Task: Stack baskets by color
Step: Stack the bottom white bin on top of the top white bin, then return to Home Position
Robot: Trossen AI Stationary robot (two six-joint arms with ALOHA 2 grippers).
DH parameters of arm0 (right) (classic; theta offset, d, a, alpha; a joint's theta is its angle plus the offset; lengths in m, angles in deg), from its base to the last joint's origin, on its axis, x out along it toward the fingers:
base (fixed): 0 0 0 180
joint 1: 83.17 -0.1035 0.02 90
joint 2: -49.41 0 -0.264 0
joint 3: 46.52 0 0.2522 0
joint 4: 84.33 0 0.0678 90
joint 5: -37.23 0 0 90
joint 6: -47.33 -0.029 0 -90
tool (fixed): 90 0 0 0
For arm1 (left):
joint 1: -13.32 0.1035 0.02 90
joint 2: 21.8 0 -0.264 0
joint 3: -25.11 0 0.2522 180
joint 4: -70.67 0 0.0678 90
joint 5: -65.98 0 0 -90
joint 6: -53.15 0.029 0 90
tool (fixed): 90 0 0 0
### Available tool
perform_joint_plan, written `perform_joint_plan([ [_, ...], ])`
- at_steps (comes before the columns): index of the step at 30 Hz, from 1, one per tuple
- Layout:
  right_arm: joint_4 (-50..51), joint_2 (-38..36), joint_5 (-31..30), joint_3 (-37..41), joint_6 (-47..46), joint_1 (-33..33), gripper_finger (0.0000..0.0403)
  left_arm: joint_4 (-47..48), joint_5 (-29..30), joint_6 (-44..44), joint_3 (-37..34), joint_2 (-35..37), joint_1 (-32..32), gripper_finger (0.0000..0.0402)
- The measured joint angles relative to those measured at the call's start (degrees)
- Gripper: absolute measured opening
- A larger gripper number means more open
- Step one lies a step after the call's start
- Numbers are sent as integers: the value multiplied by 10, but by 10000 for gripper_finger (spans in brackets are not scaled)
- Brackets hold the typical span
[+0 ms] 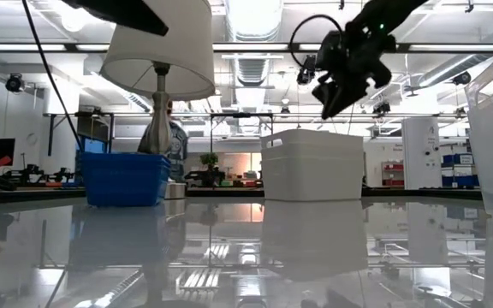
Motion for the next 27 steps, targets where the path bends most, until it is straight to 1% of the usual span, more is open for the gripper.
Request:
perform_joint_plan([
  [2,-3,-11,2,0,-48,-4,96,-17,1,0,-21,11,0,81],
  [4,0,-25,13,9,-74,-12,86,-37,0,0,-49,28,0,81],
  [6,-5,-45,31,30,-80,-31,67,-67,0,1,-81,51,3,81],
  [8,-30,-72,34,59,-88,-61,44,-97,-1,1,-118,83,8,81],
  [10,-85,-105,33,100,-115,-99,21,-128,-5,2,-154,119,17,81],
  [11,-121,-124,32,125,-128,-120,15,-140,-6,2,-174,138,20,81],
  [15,-281,-205,30,242,-168,-207,12,-179,-7,0,-257,214,39,81],
  [17,-369,-243,30,310,-195,-243,11,-221,-7,1,-305,250,48,81],
  [19,-446,-278,6,372,-223,-274,11,-278,-15,1,-351,282,54,81],
  [21,-500,-313,-42,423,-250,-300,11,-335,-37,7,-390,312,55,81],
  [23,-524,-348,-81,461,-270,-316,11,-383,-56,24,-420,337,55,81],
  [24,-527,-366,-91,476,-278,-321,11,-405,-63,37,-432,346,55,81],
  [27,-526,-418,-91,515,-298,-322,11,-442,-69,83,-458,376,55,81],
])
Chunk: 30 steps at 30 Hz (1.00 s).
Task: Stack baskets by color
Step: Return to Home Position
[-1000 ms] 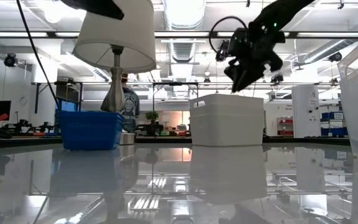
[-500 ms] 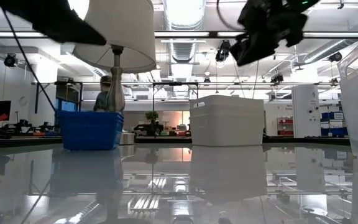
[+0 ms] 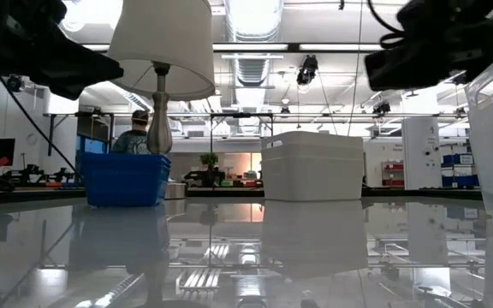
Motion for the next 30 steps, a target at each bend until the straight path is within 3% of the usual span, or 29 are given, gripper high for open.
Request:
perform_joint_plan([
  [8,0,-144,-2,82,-9,0,11,-47,-4,43,-65,84,1,81],
  [14,9,-237,-35,118,9,1,11,-26,69,90,-75,140,4,81],
  [26,73,-410,-44,126,42,7,11,-13,70,246,-76,284,4,81],
  [30,94,-411,-42,131,39,7,11,-15,85,251,-77,306,4,81],
])
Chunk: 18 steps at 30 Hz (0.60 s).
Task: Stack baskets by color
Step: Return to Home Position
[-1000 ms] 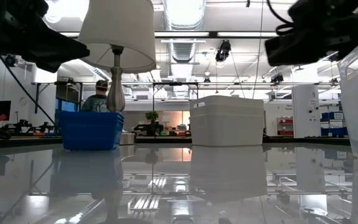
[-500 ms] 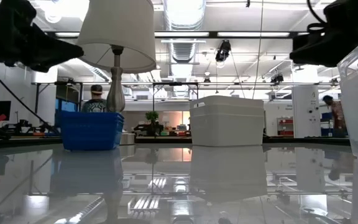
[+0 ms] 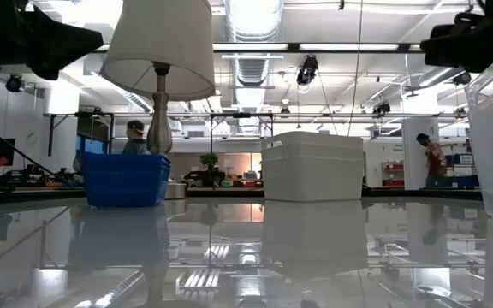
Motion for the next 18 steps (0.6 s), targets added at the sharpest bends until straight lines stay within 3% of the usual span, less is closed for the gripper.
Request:
perform_joint_plan([
  [7,-54,-3,67,55,-23,0,11,-1,23,-2,0,12,0,81],
  [12,-139,23,135,92,-118,0,11,-1,23,-3,0,9,0,81],
  [18,-128,58,132,92,-146,0,11,-6,22,-3,0,3,0,81],
])
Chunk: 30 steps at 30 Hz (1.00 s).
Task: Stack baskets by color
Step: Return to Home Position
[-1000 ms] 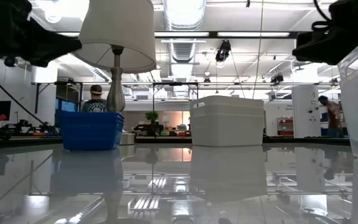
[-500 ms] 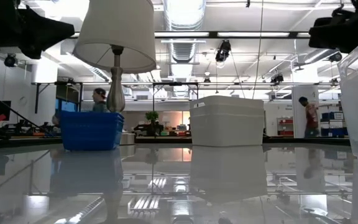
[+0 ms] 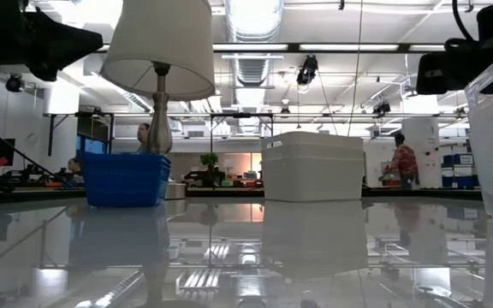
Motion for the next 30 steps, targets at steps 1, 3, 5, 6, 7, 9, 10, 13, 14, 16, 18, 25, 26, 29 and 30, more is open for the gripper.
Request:
perform_joint_plan([
  [1,0,5,0,0,0,0,11,0,0,0,0,-2,0,81],
  [3,0,14,0,0,0,0,11,1,0,0,0,-5,0,81],
  [5,1,20,0,0,0,0,11,0,0,0,0,-7,0,81],
  [6,1,24,0,0,1,0,11,0,0,0,0,-10,0,81],
  [7,1,27,0,0,1,0,11,1,-1,0,0,-12,0,81],
  [9,1,32,0,0,1,0,11,0,0,0,0,-14,0,81],
  [10,1,34,0,0,0,0,11,-1,0,0,0,-16,0,81],
  [13,1,38,0,0,1,0,11,0,-1,0,0,-19,0,81],
  [14,1,38,0,0,1,0,11,0,-1,0,0,-21,0,81],
  [16,1,38,0,0,1,0,11,0,-1,0,0,-23,0,81],
  [18,2,38,0,1,1,0,11,0,-1,0,0,-24,0,81],
  [25,2,38,0,1,1,0,11,0,-1,0,0,-29,0,81],
  [26,2,38,0,1,1,0,11,0,-1,0,0,-30,0,81],
  [29,2,38,0,1,1,0,11,0,-1,0,0,-30,0,81],
  [30,2,38,0,1,1,0,11,0,-1,0,0,-31,0,81],
])
